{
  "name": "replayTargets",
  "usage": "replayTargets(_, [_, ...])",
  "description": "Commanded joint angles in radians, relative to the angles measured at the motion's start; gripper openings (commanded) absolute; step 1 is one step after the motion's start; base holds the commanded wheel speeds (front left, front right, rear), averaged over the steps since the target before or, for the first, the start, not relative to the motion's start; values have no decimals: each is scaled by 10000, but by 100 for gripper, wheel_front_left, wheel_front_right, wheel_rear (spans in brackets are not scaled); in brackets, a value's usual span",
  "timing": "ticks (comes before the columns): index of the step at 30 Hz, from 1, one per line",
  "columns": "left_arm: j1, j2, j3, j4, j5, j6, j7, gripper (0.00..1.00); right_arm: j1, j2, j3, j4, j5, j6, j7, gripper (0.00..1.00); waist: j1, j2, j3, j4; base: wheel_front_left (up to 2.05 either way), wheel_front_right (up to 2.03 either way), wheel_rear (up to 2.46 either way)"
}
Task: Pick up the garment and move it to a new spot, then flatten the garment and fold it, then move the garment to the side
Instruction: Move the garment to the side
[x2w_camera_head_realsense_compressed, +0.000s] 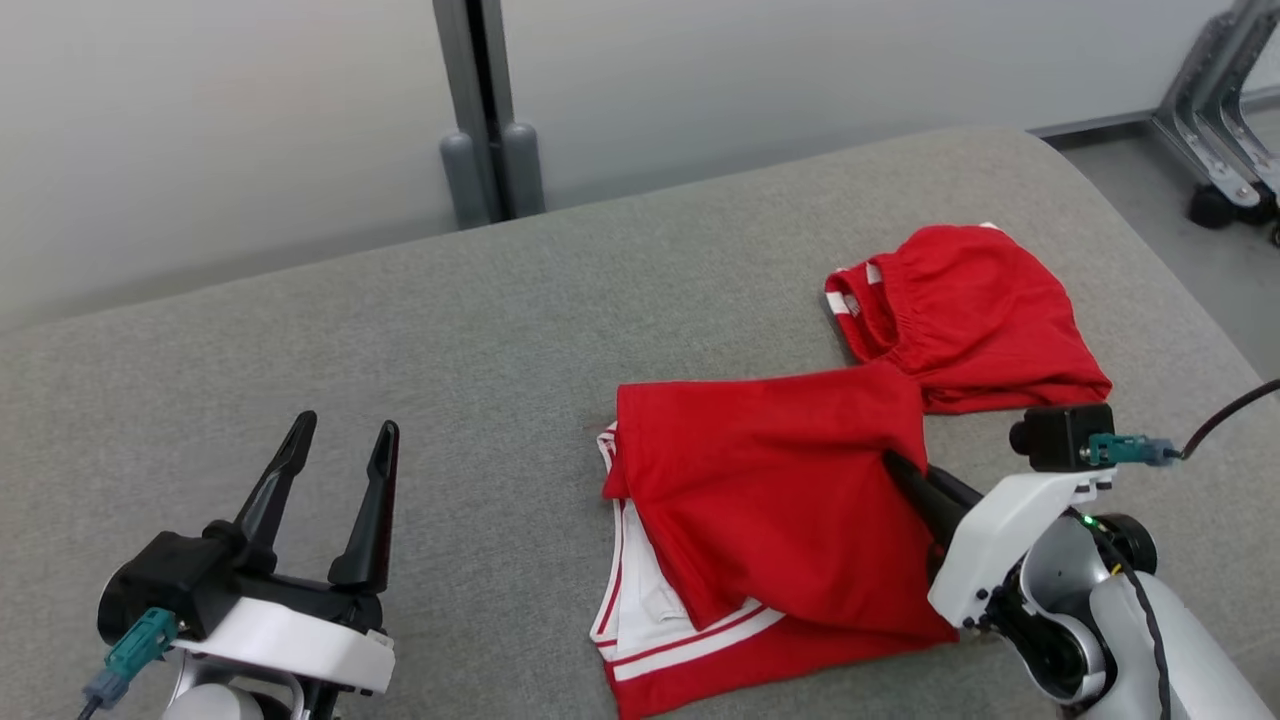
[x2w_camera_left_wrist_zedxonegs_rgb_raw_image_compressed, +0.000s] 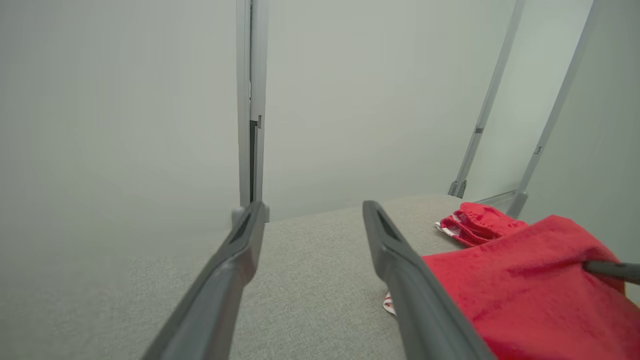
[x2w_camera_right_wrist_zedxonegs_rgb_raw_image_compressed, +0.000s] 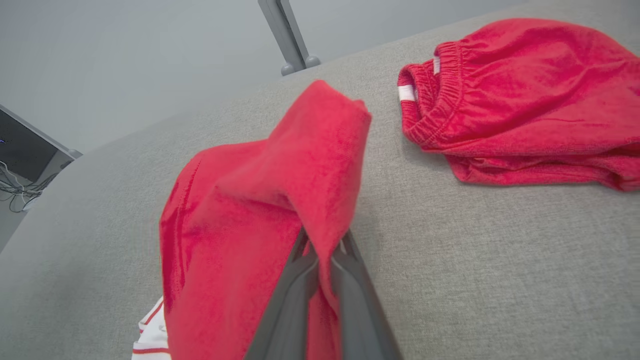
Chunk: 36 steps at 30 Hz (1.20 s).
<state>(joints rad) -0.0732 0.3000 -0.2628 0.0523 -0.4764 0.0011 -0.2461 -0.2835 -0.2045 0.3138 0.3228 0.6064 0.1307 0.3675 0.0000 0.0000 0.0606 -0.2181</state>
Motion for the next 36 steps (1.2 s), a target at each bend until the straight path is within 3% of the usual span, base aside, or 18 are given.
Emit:
replayTargets(1, [-207, 111, 45, -19, 58, -13, 60, 100, -348, -46, 70, -21, 88, 0, -147, 0, 0, 0, 470, -327, 0, 0, 0])
replayTargets(11, [-894, 558, 91, -219, 136, -196, 319, 100, -3472, -902, 1061, 919, 596, 0, -119, 0, 0, 0, 1928, -33, 0, 0, 0])
replayTargets(24, [-1309, 821, 116, -220, 157, -258, 377, 100, -5808, -3294, 91, 2732, -21, -2, 597, 0, 0, 0, 3070, 307, 0, 0, 0])
replayTargets(27, [-1495, 907, 103, -311, 197, -283, 446, 100, -6033, -3492, -141, 3277, -647, -2, 551, 0, 0, 0, 3335, 251, 0, 0, 0])
replayTargets(33, [-1740, 966, -37, -365, 258, -359, 570, 100, -6465, -3103, -563, 4646, -2332, -3, 370, 0, 0, 0, 3579, 259, 0, 0, 0])
replayTargets(34, [-1803, 939, -73, -344, 254, -360, 569, 100, -6528, -3037, -693, 4890, -2638, -3, 223, 15, 0, 0, 3553, 286, 0, 0, 0])
replayTargets(35, [-1848, 915, -87, -306, 241, -359, 550, 100, -6571, -2930, -752, 5076, -2971, -3, 40, 47, 0, 0, 3503, 319, 0, 0, 0])
replayTargets(36, [-1863, 888, -93, -266, 221, -358, 517, 100, -6591, -2779, -841, 5263, -3218, -3, -149, 100, 0, 0, 3426, 351, 0, 0, 0])
